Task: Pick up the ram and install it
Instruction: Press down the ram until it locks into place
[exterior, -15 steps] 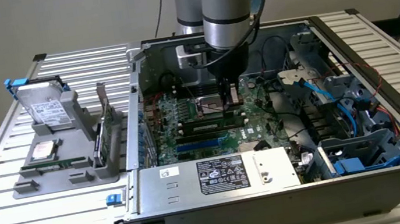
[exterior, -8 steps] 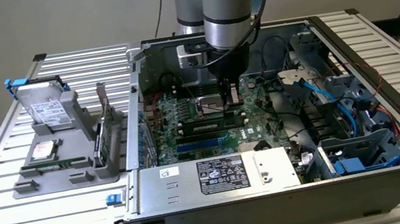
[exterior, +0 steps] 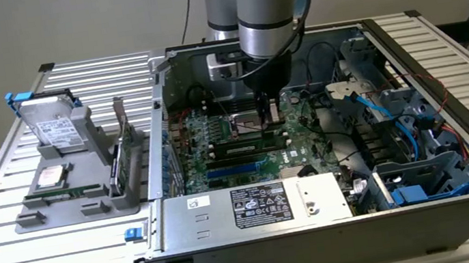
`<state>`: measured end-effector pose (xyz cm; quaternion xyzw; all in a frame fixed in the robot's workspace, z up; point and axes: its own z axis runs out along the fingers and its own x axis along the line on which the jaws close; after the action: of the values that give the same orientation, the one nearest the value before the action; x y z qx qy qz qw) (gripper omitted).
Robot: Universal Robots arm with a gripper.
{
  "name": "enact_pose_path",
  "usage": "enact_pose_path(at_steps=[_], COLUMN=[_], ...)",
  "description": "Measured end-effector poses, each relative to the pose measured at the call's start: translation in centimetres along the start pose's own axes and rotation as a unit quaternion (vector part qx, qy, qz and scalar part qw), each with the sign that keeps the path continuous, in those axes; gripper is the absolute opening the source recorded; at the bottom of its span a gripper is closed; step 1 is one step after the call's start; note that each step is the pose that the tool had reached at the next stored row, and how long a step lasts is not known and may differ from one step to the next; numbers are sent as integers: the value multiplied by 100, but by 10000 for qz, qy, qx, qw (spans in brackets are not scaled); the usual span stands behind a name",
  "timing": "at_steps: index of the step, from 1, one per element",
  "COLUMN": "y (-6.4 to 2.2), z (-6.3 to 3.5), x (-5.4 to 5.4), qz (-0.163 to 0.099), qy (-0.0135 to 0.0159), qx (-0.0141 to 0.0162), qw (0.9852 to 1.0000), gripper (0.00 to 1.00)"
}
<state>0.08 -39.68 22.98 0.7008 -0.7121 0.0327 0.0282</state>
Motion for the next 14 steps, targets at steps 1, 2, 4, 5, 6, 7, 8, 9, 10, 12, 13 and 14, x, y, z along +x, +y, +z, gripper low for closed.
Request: enact_pose_path(at_steps=[1,2,4,5,6,7,8,9,10,12,13,14], y=[1,2,2,2,2,2,2,2,2,2,2,2], z=[3,6,14,17,20,23,25,27,30,34,37,40], x=[0,0,-1,-1,-1,-1,-2,-2,-2,-2,-2,-4], qz=[0,1,1,1,1,1,1,1,1,1,1,1], qy=[0,1,1,2,2,3,3,3,2,3,3,0], qx=[0,0,0,0,0,-1,-1,-1,-1,-1,-1,0], qw=[10000,10000,10000,10000,10000,10000,10000,10000,10000,10000,10000,10000], gripper=[11,11,11,11,11,11,11,11,11,11,11,11])
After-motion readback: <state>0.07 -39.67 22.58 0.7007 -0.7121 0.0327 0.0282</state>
